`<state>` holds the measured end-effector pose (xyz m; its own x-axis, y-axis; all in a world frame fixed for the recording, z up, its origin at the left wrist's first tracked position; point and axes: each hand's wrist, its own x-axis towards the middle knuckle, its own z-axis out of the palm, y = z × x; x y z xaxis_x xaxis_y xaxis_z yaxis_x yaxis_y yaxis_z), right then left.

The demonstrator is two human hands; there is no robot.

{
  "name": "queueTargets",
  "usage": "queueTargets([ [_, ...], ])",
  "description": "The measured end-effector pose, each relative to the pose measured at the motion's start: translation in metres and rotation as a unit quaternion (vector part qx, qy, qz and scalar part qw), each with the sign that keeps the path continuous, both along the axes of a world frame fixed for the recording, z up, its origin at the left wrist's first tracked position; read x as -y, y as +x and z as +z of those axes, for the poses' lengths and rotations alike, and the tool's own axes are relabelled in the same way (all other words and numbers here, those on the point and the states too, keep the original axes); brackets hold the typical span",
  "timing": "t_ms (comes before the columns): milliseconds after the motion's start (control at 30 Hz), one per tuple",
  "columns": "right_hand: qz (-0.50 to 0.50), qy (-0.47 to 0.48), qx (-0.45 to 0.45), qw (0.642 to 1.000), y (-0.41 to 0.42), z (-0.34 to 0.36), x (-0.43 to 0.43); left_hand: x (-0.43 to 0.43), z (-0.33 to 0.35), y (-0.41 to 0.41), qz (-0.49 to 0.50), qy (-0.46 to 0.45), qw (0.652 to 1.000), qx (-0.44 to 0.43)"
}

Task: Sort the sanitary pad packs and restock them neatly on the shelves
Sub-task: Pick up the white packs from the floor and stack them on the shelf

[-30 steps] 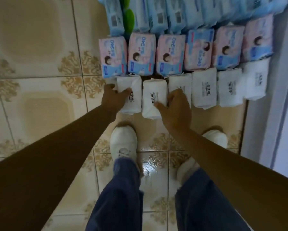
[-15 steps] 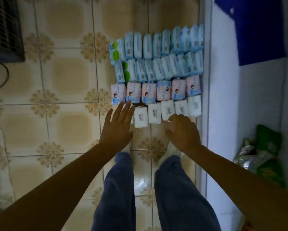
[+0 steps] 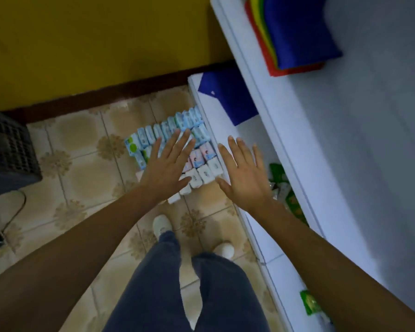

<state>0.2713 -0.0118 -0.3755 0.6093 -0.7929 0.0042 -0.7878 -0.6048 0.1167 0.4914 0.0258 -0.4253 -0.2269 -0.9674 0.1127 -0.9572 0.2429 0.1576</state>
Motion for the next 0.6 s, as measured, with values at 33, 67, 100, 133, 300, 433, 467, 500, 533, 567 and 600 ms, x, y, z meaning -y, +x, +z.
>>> queueTargets([
  [33,-0.02,-0.024,-0.007,0.999,-0.013,0.014,-0.008,0.005,0.013,-0.012,-0.022,-0.013,1.0,-0.005],
  [67,-0.039,-0.046,-0.015,0.998,-0.026,0.027,-0.016,0.01,0.026,-0.025,-0.044,-0.028,0.999,-0.013],
  [100,-0.059,-0.065,-0.023,0.996,-0.042,0.042,-0.024,0.013,0.037,-0.041,-0.068,-0.046,0.996,-0.021],
  [133,-0.08,-0.078,-0.029,0.993,-0.058,0.056,-0.033,0.014,0.048,-0.058,-0.095,-0.064,0.993,-0.027],
  [300,-0.191,-0.153,-0.015,0.97,-0.149,0.113,-0.102,-0.009,0.103,-0.163,-0.199,-0.143,0.966,-0.077],
  [433,-0.284,-0.227,0.013,0.932,-0.224,0.154,-0.195,-0.063,0.153,-0.27,-0.34,-0.182,0.912,-0.137],
  [467,-0.309,-0.24,0.025,0.92,-0.244,0.164,-0.222,-0.081,0.166,-0.298,-0.372,-0.191,0.897,-0.146],
  [500,-0.335,-0.254,0.035,0.907,-0.265,0.174,-0.249,-0.1,0.18,-0.326,-0.396,-0.197,0.883,-0.157],
  [533,-0.361,-0.269,0.042,0.892,-0.285,0.184,-0.276,-0.118,0.194,-0.354,-0.415,-0.201,0.871,-0.169],
  [567,-0.386,-0.28,0.046,0.878,-0.305,0.194,-0.301,-0.135,0.208,-0.38,-0.429,-0.205,0.861,-0.18],
  [600,-0.407,-0.288,0.048,0.866,-0.325,0.203,-0.325,-0.151,0.222,-0.405,-0.44,-0.208,0.853,-0.189],
])
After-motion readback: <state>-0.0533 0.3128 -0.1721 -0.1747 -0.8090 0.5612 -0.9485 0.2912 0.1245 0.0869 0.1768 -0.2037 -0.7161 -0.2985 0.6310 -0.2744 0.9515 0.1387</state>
